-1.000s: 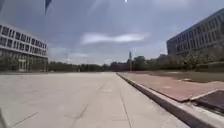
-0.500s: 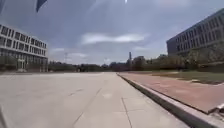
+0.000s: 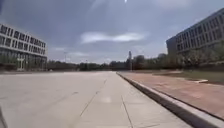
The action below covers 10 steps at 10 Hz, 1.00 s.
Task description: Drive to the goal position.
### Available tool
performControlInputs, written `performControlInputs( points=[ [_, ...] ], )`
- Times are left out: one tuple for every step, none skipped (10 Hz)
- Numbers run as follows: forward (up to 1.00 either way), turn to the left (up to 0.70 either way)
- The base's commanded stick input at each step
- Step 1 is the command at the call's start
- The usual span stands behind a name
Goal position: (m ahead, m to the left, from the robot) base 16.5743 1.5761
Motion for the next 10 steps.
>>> performControlInputs(
  points=[
    [0.95,0.00],
    [0.95,0.00],
    [0.95,0.00],
    [0.95,0.00],
    [0.95,0.00],
    [0.95,0.00],
    [0.95,0.00],
    [0.96,0.00],
    [0.96,0.00],
    [0.97,0.00]
  ],
)
